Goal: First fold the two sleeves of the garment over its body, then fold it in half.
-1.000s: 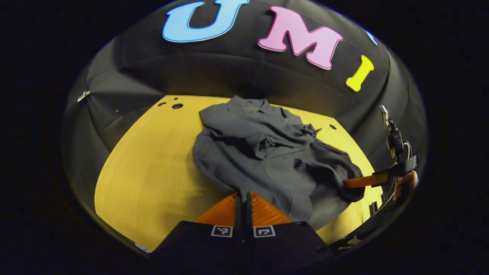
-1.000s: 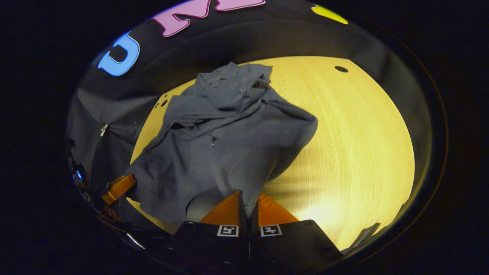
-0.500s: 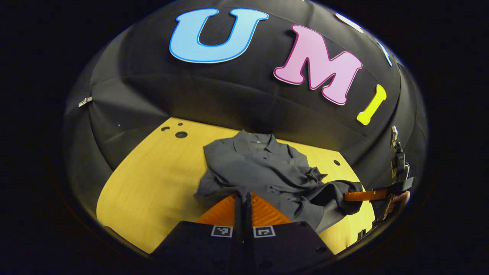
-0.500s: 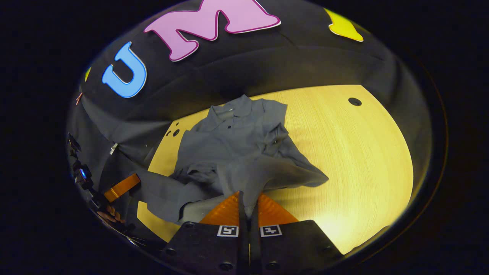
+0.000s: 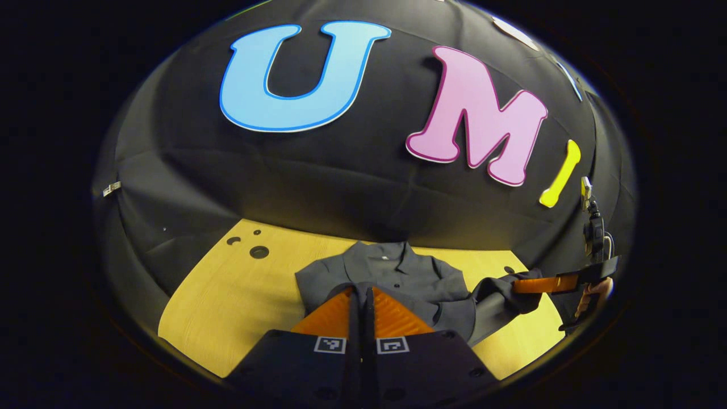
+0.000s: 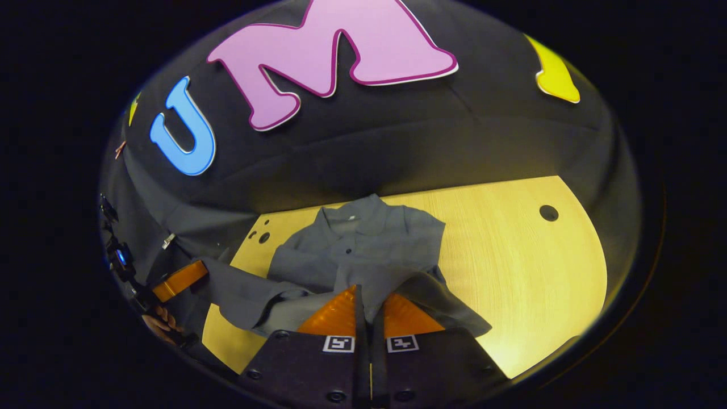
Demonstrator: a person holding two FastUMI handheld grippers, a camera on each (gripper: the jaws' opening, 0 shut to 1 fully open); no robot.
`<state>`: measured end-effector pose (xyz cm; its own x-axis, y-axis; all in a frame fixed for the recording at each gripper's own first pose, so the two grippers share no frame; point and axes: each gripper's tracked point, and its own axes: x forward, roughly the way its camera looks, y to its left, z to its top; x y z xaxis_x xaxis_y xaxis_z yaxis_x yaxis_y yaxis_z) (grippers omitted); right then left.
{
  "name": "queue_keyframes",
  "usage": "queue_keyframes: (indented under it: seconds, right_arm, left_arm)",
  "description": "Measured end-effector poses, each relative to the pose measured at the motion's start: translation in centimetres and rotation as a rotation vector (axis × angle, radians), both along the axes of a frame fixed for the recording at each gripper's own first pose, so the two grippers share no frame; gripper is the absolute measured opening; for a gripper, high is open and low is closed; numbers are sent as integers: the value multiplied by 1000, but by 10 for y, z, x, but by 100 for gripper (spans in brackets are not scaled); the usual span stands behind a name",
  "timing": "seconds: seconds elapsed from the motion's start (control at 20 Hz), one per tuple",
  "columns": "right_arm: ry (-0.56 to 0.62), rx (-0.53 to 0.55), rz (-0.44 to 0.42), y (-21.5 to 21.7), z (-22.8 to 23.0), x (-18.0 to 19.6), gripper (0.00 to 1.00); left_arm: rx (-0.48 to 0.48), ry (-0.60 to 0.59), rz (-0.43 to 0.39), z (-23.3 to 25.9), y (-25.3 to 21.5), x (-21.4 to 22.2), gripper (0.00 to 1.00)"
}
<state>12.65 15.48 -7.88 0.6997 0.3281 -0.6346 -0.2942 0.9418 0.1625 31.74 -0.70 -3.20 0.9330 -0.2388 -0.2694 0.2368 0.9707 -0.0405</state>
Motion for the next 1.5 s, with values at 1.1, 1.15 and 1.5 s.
queue_keyframes:
  seconds: [1.1,1.15,1.5]
  right_arm:
    - [13,11,-132,11,-88,142,10]
    - [11,7,-128,11,-86,139,25]
    - [-177,-105,-112,4,-27,115,99]
  left_arm:
    - [30,-57,114,-52,21,154,14]
    - [26,-51,119,-51,22,150,25]
    - [-16,-89,114,-10,25,91,71]
